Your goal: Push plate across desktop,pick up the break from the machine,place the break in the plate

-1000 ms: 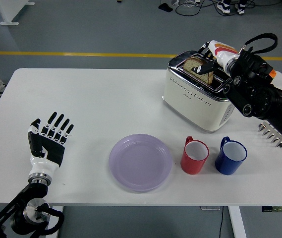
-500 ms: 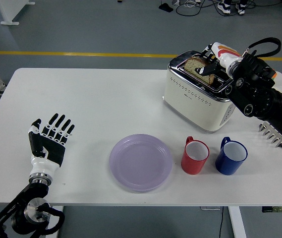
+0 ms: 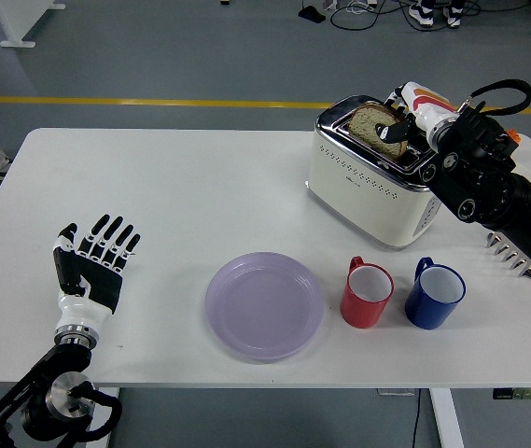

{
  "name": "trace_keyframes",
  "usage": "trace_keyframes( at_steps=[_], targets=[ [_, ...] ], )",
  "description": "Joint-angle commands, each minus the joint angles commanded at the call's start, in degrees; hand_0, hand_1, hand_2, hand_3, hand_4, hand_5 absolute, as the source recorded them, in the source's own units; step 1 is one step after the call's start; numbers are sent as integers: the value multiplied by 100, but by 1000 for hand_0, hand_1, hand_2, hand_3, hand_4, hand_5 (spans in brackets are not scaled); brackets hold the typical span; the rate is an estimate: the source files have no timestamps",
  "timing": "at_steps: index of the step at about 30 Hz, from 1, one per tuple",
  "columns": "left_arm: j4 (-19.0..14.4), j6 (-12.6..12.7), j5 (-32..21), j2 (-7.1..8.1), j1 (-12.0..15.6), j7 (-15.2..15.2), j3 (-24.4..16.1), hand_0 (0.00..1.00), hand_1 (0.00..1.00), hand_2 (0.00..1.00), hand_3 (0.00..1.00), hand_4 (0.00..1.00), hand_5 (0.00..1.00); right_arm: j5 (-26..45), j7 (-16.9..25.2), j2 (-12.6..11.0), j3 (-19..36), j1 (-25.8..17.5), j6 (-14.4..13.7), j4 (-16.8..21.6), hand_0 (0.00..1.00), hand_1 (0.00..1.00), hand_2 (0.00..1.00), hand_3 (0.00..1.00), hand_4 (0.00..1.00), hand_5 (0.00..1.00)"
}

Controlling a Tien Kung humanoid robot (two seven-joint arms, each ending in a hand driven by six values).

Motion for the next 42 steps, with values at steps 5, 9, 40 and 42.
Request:
trace_keyframes(
  at_steps=[5,9,40,42],
  targets=[
    [2,4,3,3,9,-4,4,716,710,725,665,639,998,-359,58,0,329,-30,-300,69,176,288,368,466,425,64],
    [2,8,4,9,37,-4,6,716,710,725,665,639,998,-948,118,0,875,-71,-519,272,176,288,368,466,425,64],
    [-4,41,8,16,139,-17,-70,753,761,786,756,532,998,-2074,-546,-1111,3930,-1007,-939,3752,112,204,325,439,405,2],
    [-9,39,12,14,142,-18,-77,758,769,791,764,496,998,-1597,-693,-1193,3891,-1177,-785,4173,104,198,323,435,416,2]
  ],
)
